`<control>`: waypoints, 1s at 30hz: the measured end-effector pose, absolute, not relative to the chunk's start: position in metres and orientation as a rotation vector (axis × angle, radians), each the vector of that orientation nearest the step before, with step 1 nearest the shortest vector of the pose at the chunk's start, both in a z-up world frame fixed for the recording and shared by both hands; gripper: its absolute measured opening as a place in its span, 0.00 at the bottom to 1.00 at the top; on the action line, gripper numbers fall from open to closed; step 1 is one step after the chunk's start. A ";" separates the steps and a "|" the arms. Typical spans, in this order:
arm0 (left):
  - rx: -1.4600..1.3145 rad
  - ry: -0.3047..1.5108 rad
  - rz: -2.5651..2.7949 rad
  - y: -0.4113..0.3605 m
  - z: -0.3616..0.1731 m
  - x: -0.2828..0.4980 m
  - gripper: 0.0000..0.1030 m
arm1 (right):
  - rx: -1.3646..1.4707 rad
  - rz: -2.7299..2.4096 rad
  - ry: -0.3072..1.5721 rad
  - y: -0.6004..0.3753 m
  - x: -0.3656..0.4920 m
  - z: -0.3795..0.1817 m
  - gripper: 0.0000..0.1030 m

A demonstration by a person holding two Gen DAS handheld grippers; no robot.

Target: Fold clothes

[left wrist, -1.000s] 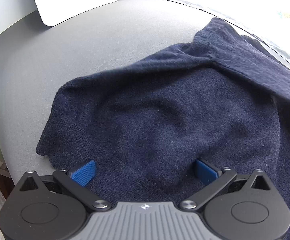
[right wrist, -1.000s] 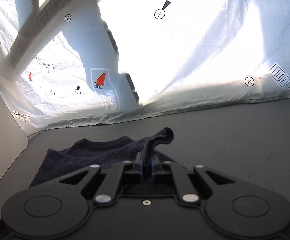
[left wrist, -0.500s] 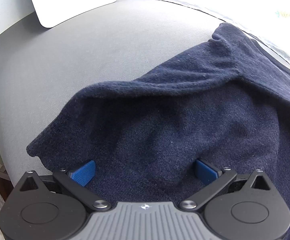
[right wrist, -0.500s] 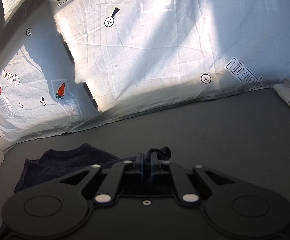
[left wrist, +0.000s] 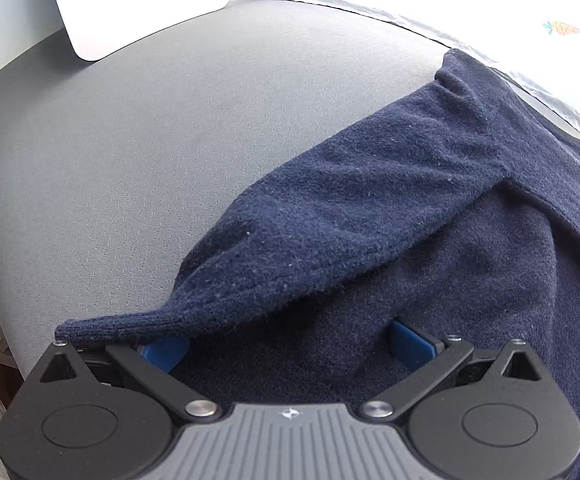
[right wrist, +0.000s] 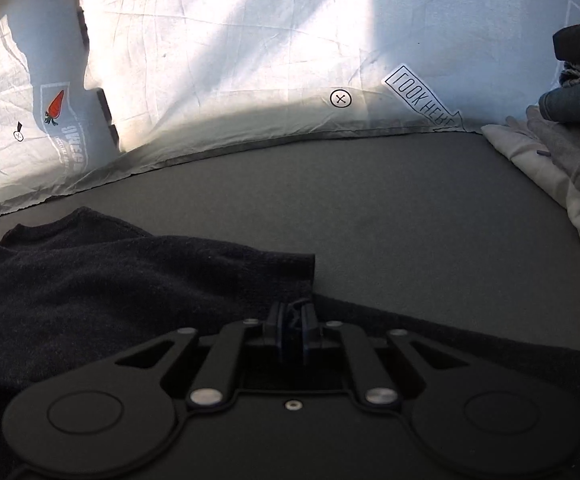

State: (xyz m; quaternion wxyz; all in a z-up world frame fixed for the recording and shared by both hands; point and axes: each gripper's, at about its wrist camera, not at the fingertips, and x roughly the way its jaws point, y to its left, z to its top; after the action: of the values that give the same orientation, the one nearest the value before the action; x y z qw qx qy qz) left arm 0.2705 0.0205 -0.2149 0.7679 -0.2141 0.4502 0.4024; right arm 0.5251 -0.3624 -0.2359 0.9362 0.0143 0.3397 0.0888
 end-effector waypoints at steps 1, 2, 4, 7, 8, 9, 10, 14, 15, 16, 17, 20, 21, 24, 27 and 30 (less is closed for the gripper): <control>-0.466 0.973 0.875 0.020 -0.215 0.270 1.00 | -0.010 0.186 0.680 -0.359 0.524 -0.237 0.10; -0.471 0.967 0.877 0.019 -0.215 0.270 1.00 | -0.022 0.192 0.664 -0.358 0.522 -0.238 0.10; -0.509 0.945 0.886 0.020 -0.212 0.269 1.00 | -0.025 0.204 0.635 -0.361 0.519 -0.242 0.11; -0.594 0.869 0.887 0.024 -0.202 0.262 0.99 | 0.013 0.215 0.619 -0.367 0.517 -0.245 0.11; -0.640 0.819 0.880 0.026 -0.196 0.255 0.99 | 0.020 0.215 0.619 -0.368 0.517 -0.245 0.11; -0.684 0.768 0.872 0.029 -0.191 0.249 0.99 | 0.027 0.216 0.619 -0.368 0.517 -0.245 0.11; -0.729 0.717 0.864 0.031 -0.185 0.242 0.99 | 0.029 0.215 0.617 -0.368 0.517 -0.245 0.11; -0.949 0.531 0.851 0.048 -0.176 0.209 0.99 | 0.029 0.216 0.616 -0.368 0.517 -0.245 0.11; -1.010 0.493 0.852 0.053 -0.177 0.201 0.99 | 0.030 0.216 0.616 -0.368 0.517 -0.245 0.11; -1.068 0.456 0.853 0.057 -0.178 0.193 0.99 | 0.031 0.216 0.616 -0.368 0.517 -0.245 0.11; -1.107 0.434 0.863 0.060 -0.180 0.188 0.99 | 0.032 0.217 0.616 -0.368 0.517 -0.246 0.11; -1.164 0.425 0.923 0.066 -0.189 0.176 0.99 | 0.032 0.217 0.614 -0.369 0.517 -0.246 0.11; -1.172 0.431 0.944 0.068 -0.192 0.174 0.99 | 0.033 0.218 0.614 -0.369 0.517 -0.246 0.11; -1.183 0.463 1.014 0.073 -0.201 0.172 0.99 | 0.035 0.218 0.614 -0.369 0.517 -0.247 0.11; -1.235 0.465 1.050 0.082 -0.209 0.164 0.99 | 0.041 0.220 0.614 -0.370 0.517 -0.247 0.11; -1.234 0.476 1.065 0.086 -0.210 0.162 0.99 | 0.046 0.222 0.615 -0.371 0.517 -0.246 0.11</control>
State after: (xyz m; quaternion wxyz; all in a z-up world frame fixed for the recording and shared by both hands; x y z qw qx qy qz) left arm 0.1621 0.0859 -0.2096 0.6608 -0.5454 0.2104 0.4708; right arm 0.5171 -0.3709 -0.2463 0.9468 0.0227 0.3018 0.1090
